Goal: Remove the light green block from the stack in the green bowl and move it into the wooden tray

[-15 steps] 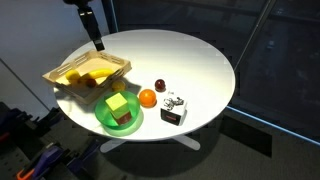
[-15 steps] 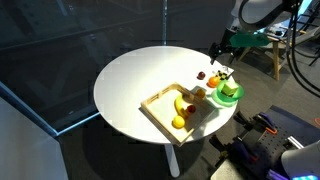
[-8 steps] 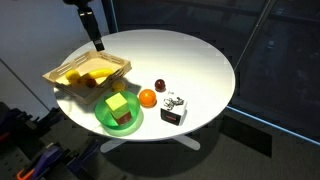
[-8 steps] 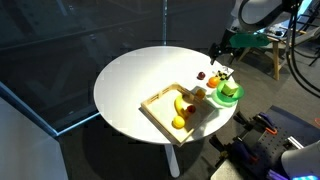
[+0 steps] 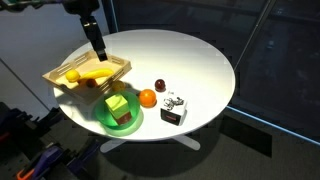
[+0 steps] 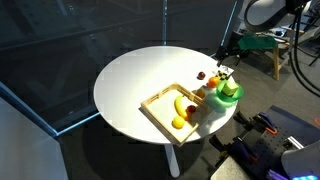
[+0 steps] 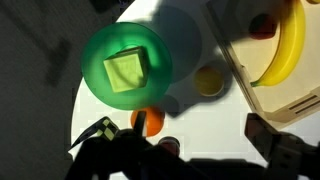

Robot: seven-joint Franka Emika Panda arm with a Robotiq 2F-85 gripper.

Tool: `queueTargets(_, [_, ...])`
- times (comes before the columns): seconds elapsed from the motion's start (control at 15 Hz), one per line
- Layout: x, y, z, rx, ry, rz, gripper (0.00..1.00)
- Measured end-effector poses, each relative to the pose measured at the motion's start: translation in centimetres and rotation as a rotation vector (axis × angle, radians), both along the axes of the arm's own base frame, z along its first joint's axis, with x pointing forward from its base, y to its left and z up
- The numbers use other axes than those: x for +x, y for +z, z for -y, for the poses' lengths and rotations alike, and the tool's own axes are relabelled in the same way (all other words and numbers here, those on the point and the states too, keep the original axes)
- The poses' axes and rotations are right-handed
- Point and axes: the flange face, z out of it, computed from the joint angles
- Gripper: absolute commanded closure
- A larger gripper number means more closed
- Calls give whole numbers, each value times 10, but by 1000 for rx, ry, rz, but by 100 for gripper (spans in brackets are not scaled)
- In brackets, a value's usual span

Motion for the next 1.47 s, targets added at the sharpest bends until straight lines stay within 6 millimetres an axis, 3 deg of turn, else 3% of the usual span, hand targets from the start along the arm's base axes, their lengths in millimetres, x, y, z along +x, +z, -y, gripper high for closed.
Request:
queueTargets(0.47, [-26, -31, 21, 2, 71, 0, 0])
queueTargets(1.07, [-33, -90, 43, -1, 45, 2, 0])
queueTargets(1.47, [-44, -109, 61, 30, 53, -31, 0])
